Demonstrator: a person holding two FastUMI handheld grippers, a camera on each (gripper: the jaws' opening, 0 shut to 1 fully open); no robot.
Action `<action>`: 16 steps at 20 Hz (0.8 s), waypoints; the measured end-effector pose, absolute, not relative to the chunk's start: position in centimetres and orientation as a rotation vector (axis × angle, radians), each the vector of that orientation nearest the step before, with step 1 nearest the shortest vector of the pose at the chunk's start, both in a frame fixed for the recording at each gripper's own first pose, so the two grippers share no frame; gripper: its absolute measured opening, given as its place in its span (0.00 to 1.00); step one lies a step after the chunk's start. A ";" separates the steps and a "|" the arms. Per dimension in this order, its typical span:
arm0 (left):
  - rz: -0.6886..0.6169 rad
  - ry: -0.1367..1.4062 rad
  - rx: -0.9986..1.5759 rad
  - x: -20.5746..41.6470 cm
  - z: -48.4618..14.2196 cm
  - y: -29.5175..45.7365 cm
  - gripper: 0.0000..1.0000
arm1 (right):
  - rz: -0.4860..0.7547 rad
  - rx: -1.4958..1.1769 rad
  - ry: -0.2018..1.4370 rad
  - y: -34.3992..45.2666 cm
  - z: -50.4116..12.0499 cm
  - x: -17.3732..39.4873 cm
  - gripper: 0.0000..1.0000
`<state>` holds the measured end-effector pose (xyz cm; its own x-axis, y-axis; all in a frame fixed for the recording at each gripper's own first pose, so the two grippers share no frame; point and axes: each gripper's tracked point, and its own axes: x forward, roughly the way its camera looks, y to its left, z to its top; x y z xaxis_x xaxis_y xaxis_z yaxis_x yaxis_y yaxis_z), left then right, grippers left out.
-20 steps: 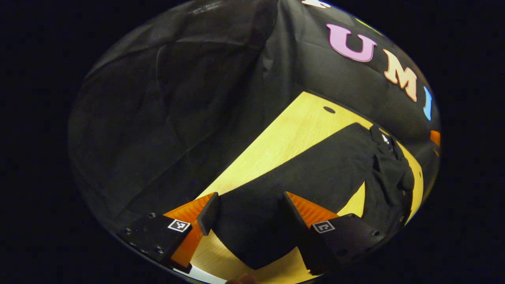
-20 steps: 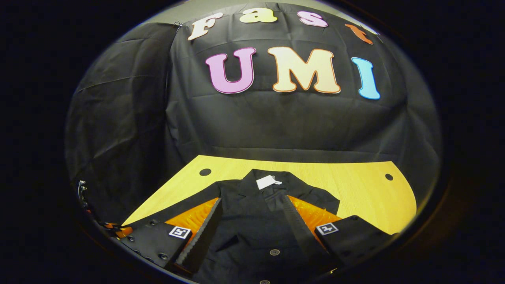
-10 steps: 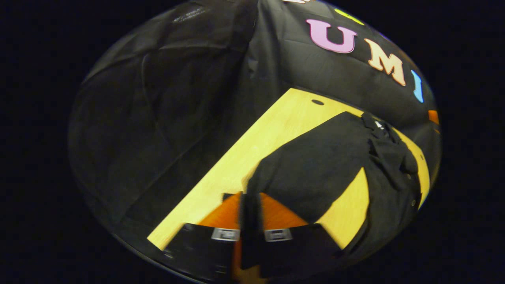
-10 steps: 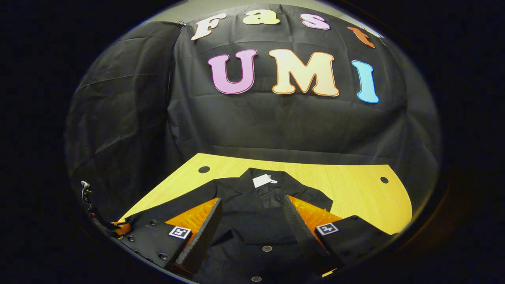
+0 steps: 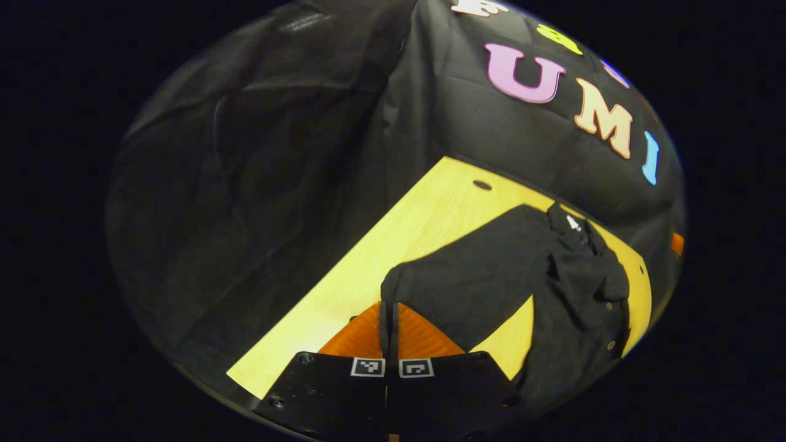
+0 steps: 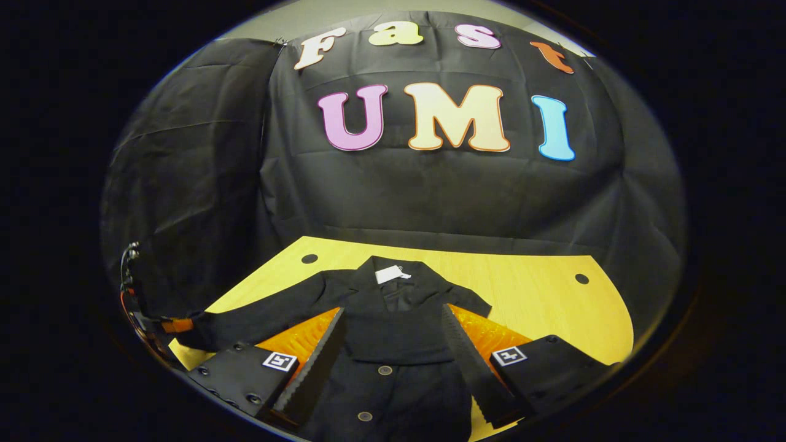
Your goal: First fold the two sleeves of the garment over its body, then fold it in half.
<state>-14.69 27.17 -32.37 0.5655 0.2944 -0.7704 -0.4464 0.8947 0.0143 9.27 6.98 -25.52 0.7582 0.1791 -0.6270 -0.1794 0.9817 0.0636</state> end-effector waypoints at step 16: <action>0.158 0.662 -0.054 1.0 -24.0 17.3 0.00 | 0.081 0.102 0.658 -2.1 -24.5 4.7 0.99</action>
